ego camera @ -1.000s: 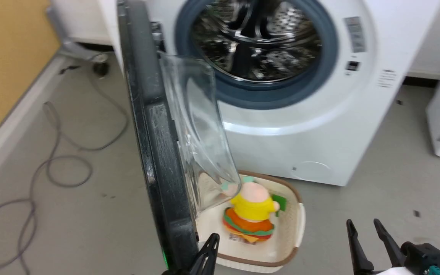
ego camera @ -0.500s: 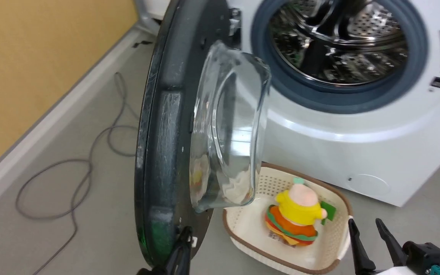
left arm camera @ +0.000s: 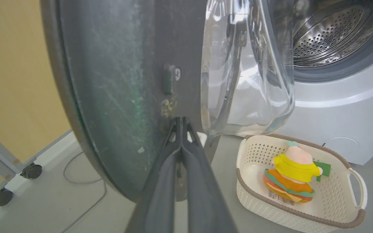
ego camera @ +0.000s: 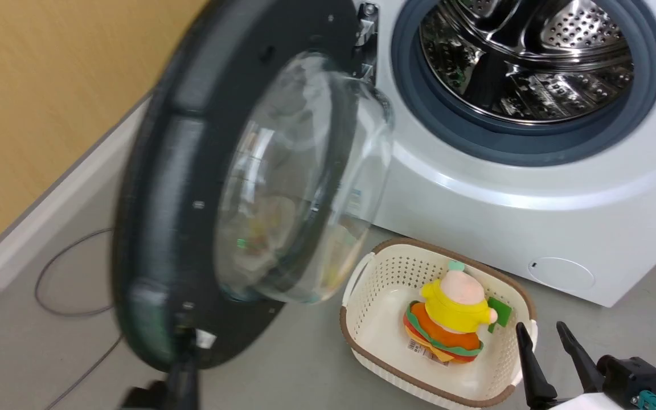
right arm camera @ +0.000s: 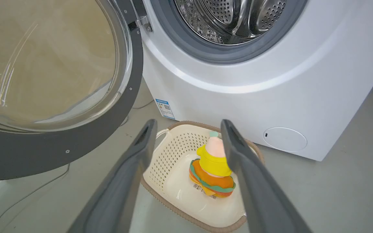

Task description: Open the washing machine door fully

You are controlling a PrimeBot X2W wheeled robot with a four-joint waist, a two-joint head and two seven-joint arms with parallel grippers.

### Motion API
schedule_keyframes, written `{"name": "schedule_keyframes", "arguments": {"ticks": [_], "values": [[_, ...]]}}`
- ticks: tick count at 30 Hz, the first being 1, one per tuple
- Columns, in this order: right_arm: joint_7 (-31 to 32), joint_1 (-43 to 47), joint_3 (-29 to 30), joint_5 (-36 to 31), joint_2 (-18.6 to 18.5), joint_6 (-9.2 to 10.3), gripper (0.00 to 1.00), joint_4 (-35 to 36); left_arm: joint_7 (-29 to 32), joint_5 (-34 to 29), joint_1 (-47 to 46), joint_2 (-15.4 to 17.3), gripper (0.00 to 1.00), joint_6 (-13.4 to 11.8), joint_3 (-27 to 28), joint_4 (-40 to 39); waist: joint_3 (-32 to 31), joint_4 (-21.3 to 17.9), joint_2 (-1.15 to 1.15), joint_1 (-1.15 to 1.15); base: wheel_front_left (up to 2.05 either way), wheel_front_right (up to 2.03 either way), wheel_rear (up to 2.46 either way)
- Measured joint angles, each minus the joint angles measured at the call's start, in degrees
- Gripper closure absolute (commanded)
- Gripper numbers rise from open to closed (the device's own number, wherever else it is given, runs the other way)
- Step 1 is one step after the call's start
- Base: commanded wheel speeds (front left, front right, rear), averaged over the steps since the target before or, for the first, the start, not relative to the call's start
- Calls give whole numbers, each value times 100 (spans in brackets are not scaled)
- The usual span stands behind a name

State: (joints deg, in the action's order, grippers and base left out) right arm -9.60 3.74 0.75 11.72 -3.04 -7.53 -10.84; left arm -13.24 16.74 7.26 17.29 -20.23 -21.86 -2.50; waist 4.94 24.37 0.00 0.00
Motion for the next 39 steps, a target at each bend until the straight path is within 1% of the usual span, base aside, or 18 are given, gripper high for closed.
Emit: {"name": "schedule_keyframes", "arguments": {"ticks": [7,12,19,26,32,35,39], "values": [[45,-57,-8,0,1,0,0,-1,-102,489,-289,198,100,37,929,490,66,-209,0,0,0,0,0],[79,-98,24,-3,1,0,0,13,-137,710,-652,354,100,196,1511,899,151,-405,0,0,0,0,0],[124,-108,29,-7,1,0,0,37,-144,725,-1026,506,100,409,2285,1441,239,-677,0,0,0,0,0],[152,-197,59,-19,1,0,0,92,-145,654,-1290,577,100,553,2809,1962,356,-857,0,0,0,0,0],[153,-207,58,-22,1,0,0,97,-144,552,-1407,664,100,732,3251,2312,375,-954,0,0,0,0,0],[142,-221,46,-19,1,0,0,77,-145,403,-1400,679,100,766,3386,2362,320,-999,0,0,0,0,0],[81,-219,23,7,1,0,0,48,-145,208,-1195,581,100,781,3435,2228,179,-1048,0,0,0,0,0]]}}
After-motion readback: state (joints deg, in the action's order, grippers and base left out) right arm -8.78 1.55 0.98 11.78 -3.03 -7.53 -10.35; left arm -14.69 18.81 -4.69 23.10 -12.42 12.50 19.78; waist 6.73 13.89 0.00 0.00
